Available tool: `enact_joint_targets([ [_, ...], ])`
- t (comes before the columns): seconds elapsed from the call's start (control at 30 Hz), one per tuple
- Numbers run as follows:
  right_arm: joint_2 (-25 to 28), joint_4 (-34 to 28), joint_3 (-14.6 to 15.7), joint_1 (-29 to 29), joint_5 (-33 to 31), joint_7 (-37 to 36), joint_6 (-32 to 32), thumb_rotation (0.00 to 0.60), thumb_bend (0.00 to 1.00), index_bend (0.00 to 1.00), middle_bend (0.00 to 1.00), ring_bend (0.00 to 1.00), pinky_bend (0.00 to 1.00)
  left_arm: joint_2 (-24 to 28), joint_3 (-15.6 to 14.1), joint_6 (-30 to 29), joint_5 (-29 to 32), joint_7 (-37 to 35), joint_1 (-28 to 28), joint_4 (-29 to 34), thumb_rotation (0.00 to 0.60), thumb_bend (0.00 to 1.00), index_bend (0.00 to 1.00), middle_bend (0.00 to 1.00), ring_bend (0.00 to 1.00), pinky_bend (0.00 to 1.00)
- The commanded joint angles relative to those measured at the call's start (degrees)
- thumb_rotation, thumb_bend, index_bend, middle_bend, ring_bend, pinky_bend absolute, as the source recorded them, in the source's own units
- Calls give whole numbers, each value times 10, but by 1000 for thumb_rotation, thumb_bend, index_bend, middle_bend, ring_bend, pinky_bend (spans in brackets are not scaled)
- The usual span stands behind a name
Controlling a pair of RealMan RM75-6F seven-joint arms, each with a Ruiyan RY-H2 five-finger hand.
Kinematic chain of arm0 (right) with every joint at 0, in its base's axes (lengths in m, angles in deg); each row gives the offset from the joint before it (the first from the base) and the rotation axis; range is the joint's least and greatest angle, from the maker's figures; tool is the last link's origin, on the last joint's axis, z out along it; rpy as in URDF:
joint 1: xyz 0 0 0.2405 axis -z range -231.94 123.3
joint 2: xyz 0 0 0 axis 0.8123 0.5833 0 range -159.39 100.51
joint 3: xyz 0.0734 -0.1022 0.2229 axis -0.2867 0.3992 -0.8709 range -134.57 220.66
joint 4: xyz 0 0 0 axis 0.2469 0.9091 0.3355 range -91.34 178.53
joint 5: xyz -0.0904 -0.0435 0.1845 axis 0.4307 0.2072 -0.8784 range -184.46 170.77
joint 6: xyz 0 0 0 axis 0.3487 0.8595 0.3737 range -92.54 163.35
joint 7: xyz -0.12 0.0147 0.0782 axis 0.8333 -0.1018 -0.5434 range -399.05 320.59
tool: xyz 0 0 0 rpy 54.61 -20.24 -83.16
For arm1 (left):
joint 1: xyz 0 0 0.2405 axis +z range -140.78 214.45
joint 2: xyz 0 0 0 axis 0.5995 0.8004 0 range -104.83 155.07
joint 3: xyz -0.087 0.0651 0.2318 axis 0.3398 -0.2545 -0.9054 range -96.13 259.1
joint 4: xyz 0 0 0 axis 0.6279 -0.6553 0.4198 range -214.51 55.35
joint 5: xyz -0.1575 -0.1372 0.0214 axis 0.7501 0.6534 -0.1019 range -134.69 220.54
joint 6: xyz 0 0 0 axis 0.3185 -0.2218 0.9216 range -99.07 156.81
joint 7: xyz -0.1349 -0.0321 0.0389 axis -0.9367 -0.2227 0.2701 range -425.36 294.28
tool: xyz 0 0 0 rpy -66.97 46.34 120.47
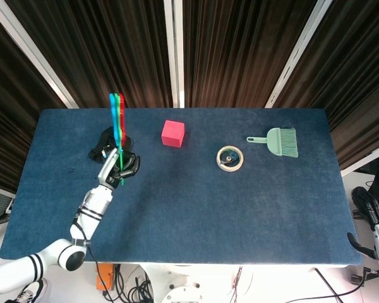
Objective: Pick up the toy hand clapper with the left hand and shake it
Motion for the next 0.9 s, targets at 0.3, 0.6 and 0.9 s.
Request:
enact_joint_targets([
  [0.3,0,4,0,0,-2,-5,-2,600,221,0,0,0,0,20,-142,23,-182,632,-54,-145,600,703,1000,1000,1000,1000],
  [0.6,2,-1,0,0,0,-1,-1,600,221,0,0,0,0,28,-98,-6,-82,404,-34,-48,600,623,1000,1000,1000,1000],
  [0.9,2,-3,1,-2,0,0,-6,600,220,0,0,0,0,79,-14,-33,-3,86,-10,50,600,609,1000,1000,1000,1000],
])
